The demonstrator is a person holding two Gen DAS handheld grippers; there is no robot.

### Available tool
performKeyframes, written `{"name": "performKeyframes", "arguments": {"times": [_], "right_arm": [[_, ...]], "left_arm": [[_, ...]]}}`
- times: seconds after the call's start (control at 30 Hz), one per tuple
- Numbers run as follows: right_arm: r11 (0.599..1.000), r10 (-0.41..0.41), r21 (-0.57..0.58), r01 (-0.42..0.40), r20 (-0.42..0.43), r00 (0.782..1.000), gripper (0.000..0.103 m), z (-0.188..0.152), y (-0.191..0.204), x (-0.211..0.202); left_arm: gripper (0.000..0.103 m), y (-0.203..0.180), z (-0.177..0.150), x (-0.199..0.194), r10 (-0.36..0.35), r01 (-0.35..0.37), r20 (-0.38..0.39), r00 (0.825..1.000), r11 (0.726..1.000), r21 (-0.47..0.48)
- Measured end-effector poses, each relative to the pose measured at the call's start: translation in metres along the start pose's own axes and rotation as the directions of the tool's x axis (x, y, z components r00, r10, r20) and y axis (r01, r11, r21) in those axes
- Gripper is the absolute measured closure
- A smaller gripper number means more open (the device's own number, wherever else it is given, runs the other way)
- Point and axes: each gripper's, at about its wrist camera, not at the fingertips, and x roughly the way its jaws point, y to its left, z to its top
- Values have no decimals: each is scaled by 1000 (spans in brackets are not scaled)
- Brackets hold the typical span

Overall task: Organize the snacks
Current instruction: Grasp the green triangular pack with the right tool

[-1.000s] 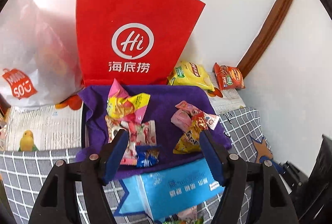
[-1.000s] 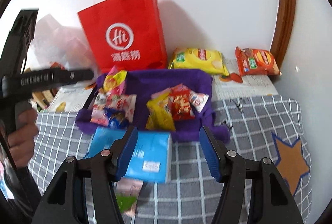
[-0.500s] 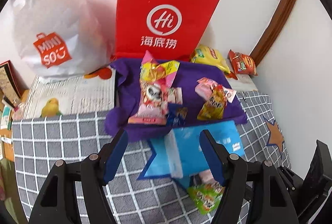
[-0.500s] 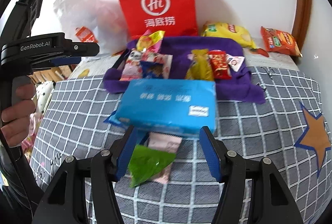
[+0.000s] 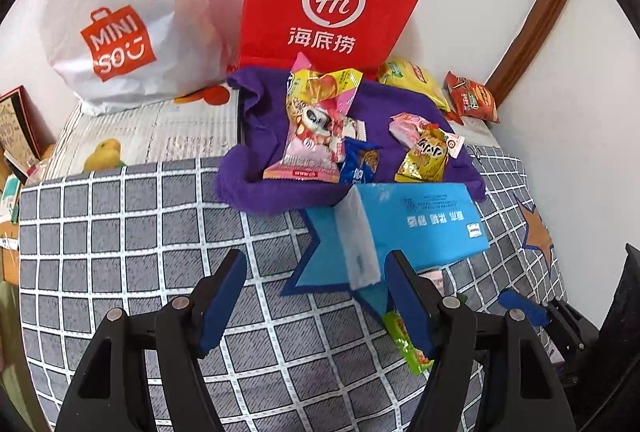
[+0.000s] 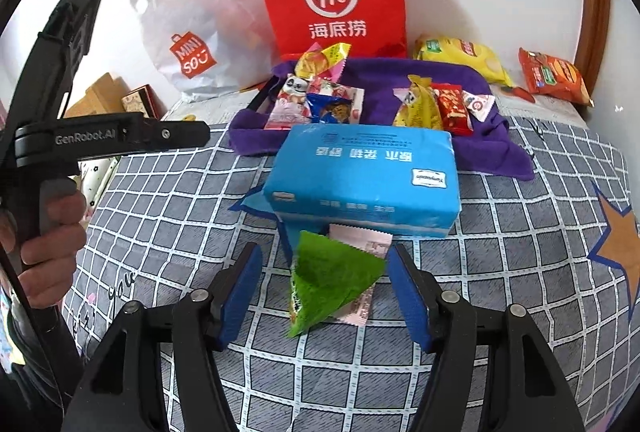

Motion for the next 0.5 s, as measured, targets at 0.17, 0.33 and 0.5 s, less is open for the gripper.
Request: {"name": "performKeyframes", "arguments": {"times": [0.17, 0.33, 0.5], "right_arm": [[1000, -15, -25, 15, 15, 1000, 31, -2, 9, 2], [999, -40, -32, 40, -12, 999, 31, -6, 12, 13], [998, -56, -38, 55, -31, 998, 31, -8, 13, 23]], "left_arm": [[33, 7, -7, 1, -3, 3, -4, 1000, 1000, -9], [34, 15, -11, 6, -7, 7, -14, 1000, 1000, -20], [33, 21, -13, 11, -13, 12, -23, 1000, 999, -33]]}}
